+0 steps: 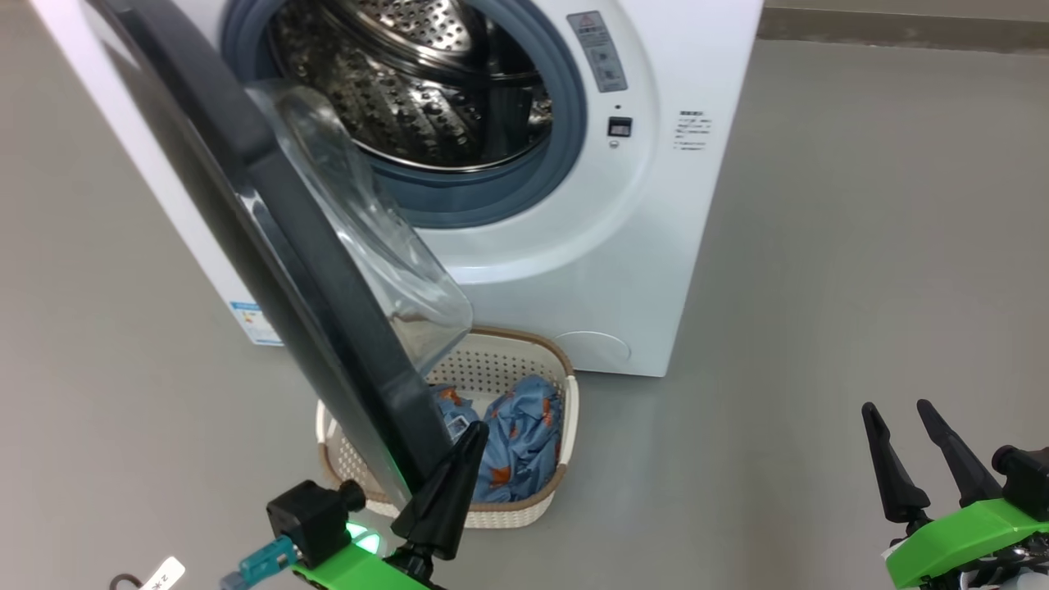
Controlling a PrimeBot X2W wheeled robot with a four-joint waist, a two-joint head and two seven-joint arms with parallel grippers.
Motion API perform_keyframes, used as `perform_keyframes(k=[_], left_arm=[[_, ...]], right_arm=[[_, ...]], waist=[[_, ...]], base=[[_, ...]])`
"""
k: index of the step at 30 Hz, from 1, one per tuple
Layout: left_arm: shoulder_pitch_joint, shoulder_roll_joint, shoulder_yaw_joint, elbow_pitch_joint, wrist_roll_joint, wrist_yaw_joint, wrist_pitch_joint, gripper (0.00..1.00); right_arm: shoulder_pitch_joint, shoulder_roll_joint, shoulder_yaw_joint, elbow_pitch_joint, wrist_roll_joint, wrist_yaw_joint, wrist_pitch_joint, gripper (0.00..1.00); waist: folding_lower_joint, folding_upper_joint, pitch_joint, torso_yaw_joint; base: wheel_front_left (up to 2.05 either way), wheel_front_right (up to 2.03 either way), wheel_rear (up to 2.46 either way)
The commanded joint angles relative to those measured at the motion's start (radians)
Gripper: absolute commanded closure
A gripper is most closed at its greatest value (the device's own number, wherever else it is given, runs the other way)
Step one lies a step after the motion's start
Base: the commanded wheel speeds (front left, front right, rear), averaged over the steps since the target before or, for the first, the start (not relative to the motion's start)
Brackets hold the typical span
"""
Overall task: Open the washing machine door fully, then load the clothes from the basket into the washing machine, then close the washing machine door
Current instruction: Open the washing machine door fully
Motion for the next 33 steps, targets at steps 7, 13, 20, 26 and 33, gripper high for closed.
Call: perform_keyframes(k=[7, 13, 20, 26, 33], left_arm=[[-0.032, 0.037, 0.06, -0.031, -0.016, 0.021, -0.01, 1.0], [-0.026, 0.044, 0.06, -0.047, -0.016, 0.027, -0.007, 1.0], [-0.001, 0.053, 0.055, -0.087, -0.01, 0.044, -0.003, 1.0], [0.031, 0.071, 0.054, -0.135, 0.007, 0.075, 0.01, 1.0], [0.054, 0.102, 0.088, -0.176, 0.016, 0.114, 0.014, 1.0]], right_arm=[[-0.001, -0.017, 0.015, -0.027, -0.015, 0.002, -0.012, 0.0], [-0.007, -0.02, 0.017, -0.03, -0.019, 0.002, -0.012, 0.0], [-0.007, -0.022, 0.015, -0.035, -0.018, 0.002, -0.012, 0.0], [-0.004, -0.02, 0.018, -0.04, -0.022, 0.002, -0.012, 0.0], [0.005, -0.017, 0.015, -0.045, -0.027, 0.002, -0.012, 0.0]], waist=[[0.0, 0.0, 0.013, 0.062], [0.0, 0.0, 0.022, 0.1], [0.0, 0.0, 0.024, 0.158], [0.0, 0.0, 0.021, 0.209], [0.0, 0.0, 0.015, 0.255]], base=[[0.0, 0.0, 0.0], [0.0, 0.0, 0.0], [0.0, 0.0, 0.0], [0.0, 0.0, 0.0], [0.0, 0.0, 0.0]])
